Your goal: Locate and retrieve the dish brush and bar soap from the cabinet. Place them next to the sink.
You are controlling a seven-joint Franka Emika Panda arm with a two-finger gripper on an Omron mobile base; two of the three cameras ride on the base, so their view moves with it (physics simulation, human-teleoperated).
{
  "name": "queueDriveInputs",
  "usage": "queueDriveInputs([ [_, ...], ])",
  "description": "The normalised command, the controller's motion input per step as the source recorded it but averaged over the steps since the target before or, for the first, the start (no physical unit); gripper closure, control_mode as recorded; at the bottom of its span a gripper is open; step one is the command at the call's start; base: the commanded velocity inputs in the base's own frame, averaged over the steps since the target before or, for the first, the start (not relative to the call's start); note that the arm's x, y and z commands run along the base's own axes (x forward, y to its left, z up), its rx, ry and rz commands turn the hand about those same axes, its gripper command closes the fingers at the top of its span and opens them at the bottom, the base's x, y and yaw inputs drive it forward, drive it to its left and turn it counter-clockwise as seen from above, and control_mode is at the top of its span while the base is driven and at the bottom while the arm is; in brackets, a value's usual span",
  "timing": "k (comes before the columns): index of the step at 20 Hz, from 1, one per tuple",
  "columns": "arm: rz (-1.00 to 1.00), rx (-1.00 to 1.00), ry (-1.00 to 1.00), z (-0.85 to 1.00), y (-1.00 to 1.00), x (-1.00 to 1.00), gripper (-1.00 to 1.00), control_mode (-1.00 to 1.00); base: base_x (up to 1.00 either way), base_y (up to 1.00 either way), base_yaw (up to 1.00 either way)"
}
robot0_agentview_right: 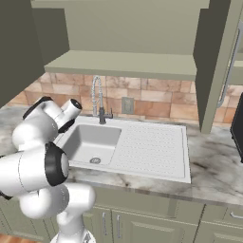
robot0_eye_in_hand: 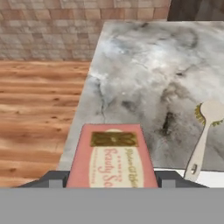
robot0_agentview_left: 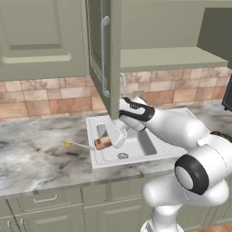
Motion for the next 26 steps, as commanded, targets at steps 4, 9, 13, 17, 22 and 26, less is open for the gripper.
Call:
queueDriveInputs([
  [4,0.09,0.0,0.0,-0.28,0.21,0.0,1.0,-1.0,0.0,0.0,0.0],
  [9,0.06,0.07,0.0,-0.26,0.07,0.02,1.0,-1.0,0.0,0.0,0.0],
  [13,0.01,0.14,0.0,-0.32,0.06,0.08,1.0,-1.0,0.0,0.0,0.0],
  [17,0.0,0.13,0.0,-0.32,0.1,0.07,1.0,-1.0,0.0,0.0,0.0],
  [22,0.01,0.02,0.01,-0.05,0.15,0.0,1.0,-1.0,0.0,0.0,0.0],
  [26,0.0,0.0,0.0,0.0,0.15,-0.06,1.0,-1.0,0.0,0.0,0.0],
])
